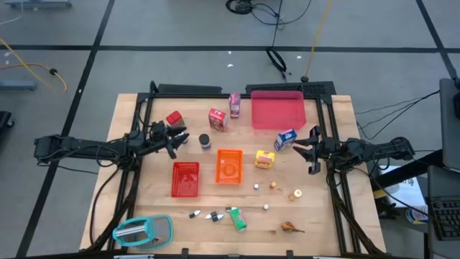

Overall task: Pick & Place Kitchen Items
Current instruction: Put the blue cereal box into the light red bin

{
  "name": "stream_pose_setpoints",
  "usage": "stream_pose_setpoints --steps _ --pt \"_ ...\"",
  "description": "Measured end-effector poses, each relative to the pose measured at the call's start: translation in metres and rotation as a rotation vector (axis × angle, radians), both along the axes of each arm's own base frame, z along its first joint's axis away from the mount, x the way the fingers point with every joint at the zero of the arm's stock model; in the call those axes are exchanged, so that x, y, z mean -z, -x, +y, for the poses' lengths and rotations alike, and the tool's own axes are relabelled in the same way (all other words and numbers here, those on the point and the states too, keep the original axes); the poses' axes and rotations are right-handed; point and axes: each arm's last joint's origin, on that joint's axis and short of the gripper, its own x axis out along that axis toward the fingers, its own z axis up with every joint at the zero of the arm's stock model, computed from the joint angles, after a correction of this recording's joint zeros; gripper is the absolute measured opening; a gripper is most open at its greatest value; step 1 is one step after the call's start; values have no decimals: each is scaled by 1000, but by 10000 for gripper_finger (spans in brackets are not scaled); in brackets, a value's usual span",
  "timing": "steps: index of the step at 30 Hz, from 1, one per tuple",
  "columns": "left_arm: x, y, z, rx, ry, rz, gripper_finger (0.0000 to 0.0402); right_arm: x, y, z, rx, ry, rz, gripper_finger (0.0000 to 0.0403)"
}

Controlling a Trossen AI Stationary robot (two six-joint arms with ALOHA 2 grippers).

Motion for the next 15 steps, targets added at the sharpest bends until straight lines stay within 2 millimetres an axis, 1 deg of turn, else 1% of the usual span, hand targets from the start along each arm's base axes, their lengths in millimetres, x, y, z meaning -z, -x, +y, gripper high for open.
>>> stream_pose_setpoints --steps 3,7,10,13,15 --pt "0 0 0 0 0 -1 184 -7 0 -5 132 -21 17 102" --pt "-1 0 0 -1 -1 -6 184 -22 -5 -10 236 6 180 124" --pt "-1 0 0 -1 -1 -7 184 -37 -11 -15 316 49 301 156" --pt "-1 0 0 -1 -1 -7 184 -41 -17 -22 449 59 488 196" --pt "-1 0 0 -1 -1 -7 184 -45 -23 -27 518 61 574 223"
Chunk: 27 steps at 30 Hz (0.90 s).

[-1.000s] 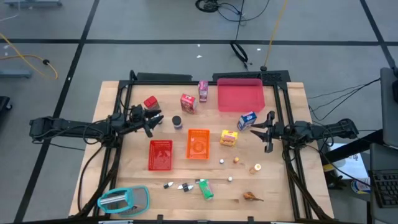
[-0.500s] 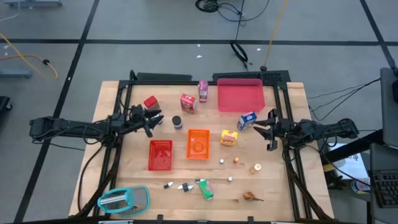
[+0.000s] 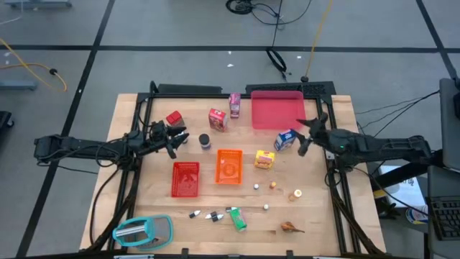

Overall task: Pick & Place Kitchen Items
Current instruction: Put the blue cereal box into the light red bin

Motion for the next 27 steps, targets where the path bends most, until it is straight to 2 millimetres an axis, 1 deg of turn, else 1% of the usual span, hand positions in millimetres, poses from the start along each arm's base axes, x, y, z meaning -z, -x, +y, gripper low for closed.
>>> stream_pose_setpoints --steps 3,7,11,15,20,24,27 --pt "0 0 0 0 0 0 184 -14 -11 -9 67 34 79 258" --pt "0 0 0 1 3 -1 184 -39 -26 -27 154 84 150 288" --pt "0 0 0 1 5 -3 184 -57 -35 -47 243 102 231 299" --pt "0 0 0 1 5 -2 184 -67 -35 -63 303 56 365 297" --pt "0 0 0 1 5 -2 184 -72 -29 -72 199 -132 529 293" --pt "0 0 0 0 5 -2 184 -69 -27 -71 46 -268 645 293" --pt "0 0 0 0 5 -2 184 -65 -29 -68 -46 -335 674 293"
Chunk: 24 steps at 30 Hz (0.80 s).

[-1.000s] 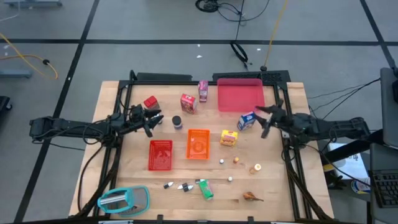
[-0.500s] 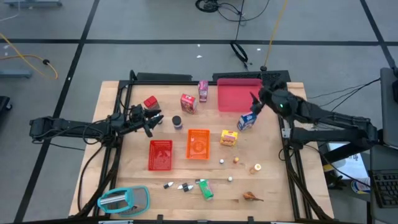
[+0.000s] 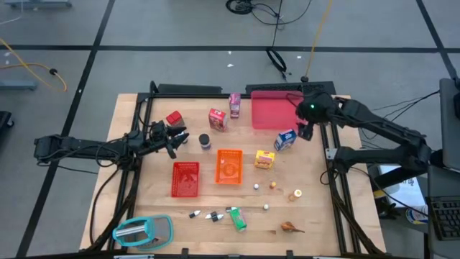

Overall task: Pick & Place Kitchen Items
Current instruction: Put the blue cereal box into the light red bin

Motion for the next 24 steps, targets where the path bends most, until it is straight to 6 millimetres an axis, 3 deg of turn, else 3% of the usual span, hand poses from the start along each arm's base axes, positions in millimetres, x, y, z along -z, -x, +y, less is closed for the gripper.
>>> stream_pose_setpoints --steps 12,20,24 --pt "1 0 0 0 0 8 184 9 -12 13 -190 -224 -9 293" --pt "1 0 0 0 -5 10 184 25 -27 28 -339 -217 59 293" --pt "1 0 0 0 -4 10 184 29 -34 28 -371 -131 107 293"
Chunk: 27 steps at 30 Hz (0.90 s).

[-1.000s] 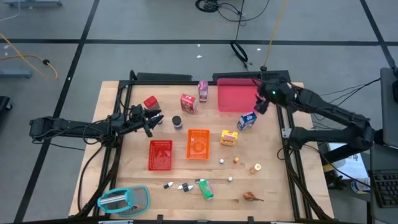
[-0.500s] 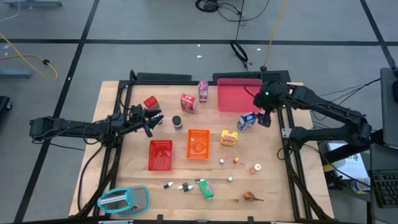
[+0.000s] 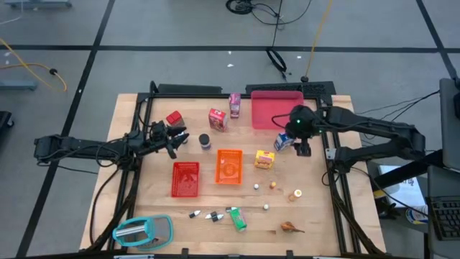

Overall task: Pick & Place Kitchen Items
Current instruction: Put the blue cereal box into the light red bin

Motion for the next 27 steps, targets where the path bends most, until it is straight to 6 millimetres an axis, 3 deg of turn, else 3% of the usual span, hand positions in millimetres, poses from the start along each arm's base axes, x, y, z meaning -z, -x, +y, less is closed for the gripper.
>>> stream_pose_setpoints --steps 18,27 --pt "1 0 0 0 3 14 184 30 -30 -12 -66 43 143 293" --pt "3 0 0 0 11 29 184 32 -34 -11 -44 64 137 289"
